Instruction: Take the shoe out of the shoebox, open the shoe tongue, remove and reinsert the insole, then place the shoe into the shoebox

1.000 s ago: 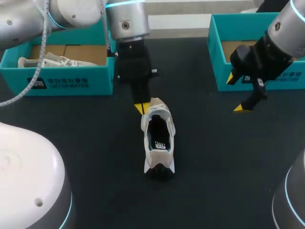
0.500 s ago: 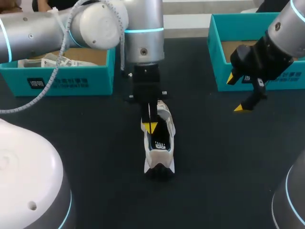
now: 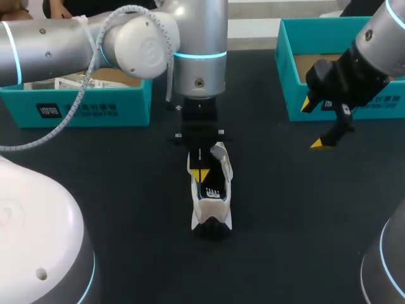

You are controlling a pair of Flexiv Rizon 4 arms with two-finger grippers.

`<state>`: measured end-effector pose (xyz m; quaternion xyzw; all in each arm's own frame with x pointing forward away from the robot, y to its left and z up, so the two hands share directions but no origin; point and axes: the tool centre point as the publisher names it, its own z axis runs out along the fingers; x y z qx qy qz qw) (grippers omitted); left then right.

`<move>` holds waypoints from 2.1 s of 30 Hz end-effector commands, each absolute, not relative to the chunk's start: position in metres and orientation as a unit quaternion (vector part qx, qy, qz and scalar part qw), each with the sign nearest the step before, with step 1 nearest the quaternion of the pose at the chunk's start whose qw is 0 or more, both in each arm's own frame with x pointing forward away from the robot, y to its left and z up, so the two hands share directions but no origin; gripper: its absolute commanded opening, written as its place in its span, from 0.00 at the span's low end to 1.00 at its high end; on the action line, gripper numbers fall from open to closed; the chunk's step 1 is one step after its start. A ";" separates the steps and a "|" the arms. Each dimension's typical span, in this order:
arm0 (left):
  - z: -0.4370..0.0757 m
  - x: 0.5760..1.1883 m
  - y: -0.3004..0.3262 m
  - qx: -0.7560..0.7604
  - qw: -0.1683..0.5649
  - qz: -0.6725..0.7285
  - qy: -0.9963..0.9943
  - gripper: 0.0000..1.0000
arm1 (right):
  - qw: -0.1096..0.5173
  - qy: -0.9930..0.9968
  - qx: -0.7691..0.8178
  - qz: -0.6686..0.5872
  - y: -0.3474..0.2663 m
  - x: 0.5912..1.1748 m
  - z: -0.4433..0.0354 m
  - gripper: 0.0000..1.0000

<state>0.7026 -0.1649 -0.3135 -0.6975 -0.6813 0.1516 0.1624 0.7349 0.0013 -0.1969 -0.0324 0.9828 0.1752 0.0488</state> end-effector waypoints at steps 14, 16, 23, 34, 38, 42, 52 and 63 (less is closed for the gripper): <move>-0.348 0.701 -0.186 -0.678 0.135 0.156 -0.706 0.00 | 0.049 0.983 -0.032 0.175 0.002 0.735 -0.198 1.00; -0.353 0.704 -0.188 -0.671 0.120 0.148 -0.716 0.00 | 0.049 0.983 -0.032 0.175 0.002 0.735 -0.198 1.00; -0.369 0.712 -0.192 -0.675 0.109 0.139 -0.717 0.00 | 0.049 0.983 -0.032 0.175 0.002 0.735 -0.198 1.00; -0.392 0.707 -0.187 -0.674 0.124 0.118 -0.719 0.00 | 0.049 0.983 -0.032 0.175 0.002 0.735 -0.198 1.00; -0.369 0.702 -0.180 -0.680 0.095 0.121 -0.717 0.00 | 0.049 0.983 -0.032 0.175 0.002 0.735 -0.198 1.00; -0.355 0.695 -0.181 -0.688 0.075 0.131 -0.709 0.00 | 0.049 0.983 -0.032 0.175 0.002 0.735 -0.198 1.00; -0.391 0.675 -0.208 -0.706 0.084 0.137 -0.690 0.00 | 0.049 0.983 -0.032 0.175 0.002 0.735 -0.198 1.00; -0.419 0.680 -0.203 -0.694 0.103 0.122 -0.702 0.00 | 0.049 0.983 -0.032 0.175 0.002 0.735 -0.198 1.00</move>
